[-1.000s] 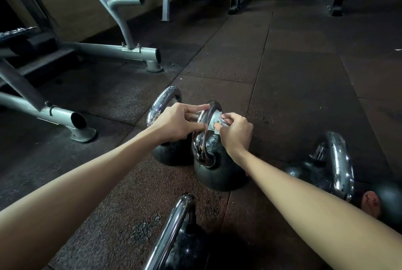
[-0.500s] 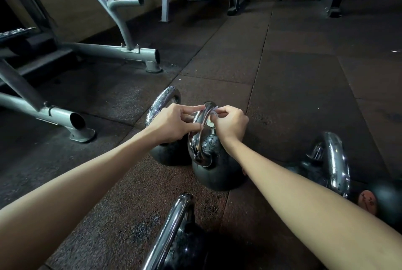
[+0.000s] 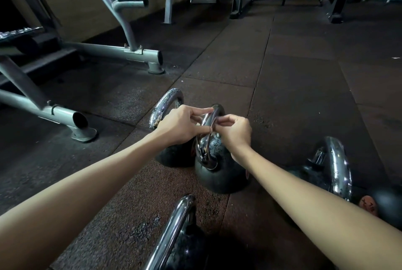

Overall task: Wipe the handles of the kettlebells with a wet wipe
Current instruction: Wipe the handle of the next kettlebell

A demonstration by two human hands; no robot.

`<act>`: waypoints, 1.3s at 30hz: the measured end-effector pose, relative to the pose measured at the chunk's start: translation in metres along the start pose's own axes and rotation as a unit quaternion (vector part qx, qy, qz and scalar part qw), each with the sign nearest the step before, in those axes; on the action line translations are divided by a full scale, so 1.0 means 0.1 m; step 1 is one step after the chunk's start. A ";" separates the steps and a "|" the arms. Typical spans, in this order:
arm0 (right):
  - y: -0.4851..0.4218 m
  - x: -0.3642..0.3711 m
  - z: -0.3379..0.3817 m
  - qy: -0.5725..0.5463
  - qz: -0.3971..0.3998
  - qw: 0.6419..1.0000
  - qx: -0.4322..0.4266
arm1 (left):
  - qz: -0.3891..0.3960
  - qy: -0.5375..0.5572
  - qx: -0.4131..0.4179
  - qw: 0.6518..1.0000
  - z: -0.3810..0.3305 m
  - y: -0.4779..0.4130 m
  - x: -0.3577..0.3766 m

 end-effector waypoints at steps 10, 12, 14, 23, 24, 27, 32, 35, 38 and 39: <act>-0.01 -0.12 0.07 -0.059 0.075 0.995 0.039 | 0.000 -0.015 -0.003 1.000 -0.05 0.06 -0.07; 0.14 -0.09 0.09 -0.065 0.109 0.990 0.055 | -0.001 -0.018 0.000 1.000 -0.04 0.08 -0.08; 0.29 -0.09 0.09 -0.091 0.136 0.983 0.080 | -0.002 -0.020 -0.001 1.000 -0.02 0.10 -0.09; 0.23 -0.13 0.01 -0.115 0.230 0.957 0.134 | -0.003 -0.044 -0.007 0.999 -0.08 0.10 -0.09; 0.23 -0.15 -0.01 -0.117 0.251 0.951 0.135 | -0.003 -0.046 -0.006 0.999 -0.08 0.10 -0.09; 0.20 -0.24 -0.06 -0.077 0.298 0.944 0.119 | -0.002 -0.039 0.008 0.999 -0.11 0.10 -0.07; 0.10 -0.29 -0.03 0.077 0.343 0.934 0.068 | 0.005 -0.058 -0.008 0.998 -0.15 0.10 -0.08; 0.09 -0.28 0.03 0.121 0.345 0.929 0.059 | 0.001 -0.072 -0.011 0.997 -0.17 0.09 -0.06; 0.11 -0.27 0.04 0.049 0.344 0.934 0.082 | 0.002 -0.077 -0.017 0.997 -0.18 0.09 -0.06; 0.12 -0.28 0.05 0.053 0.348 0.932 0.084 | 0.002 -0.078 -0.019 0.997 -0.19 0.09 -0.06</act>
Point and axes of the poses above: each hand's wrist, its own y-axis away from the middle knuckle, its own x-axis out of the palm, z = x × y, the point moved 1 cm from there along -y, towards the middle knuckle, and after that the axes turned 6 degrees about -y, right-handed, at the moved point
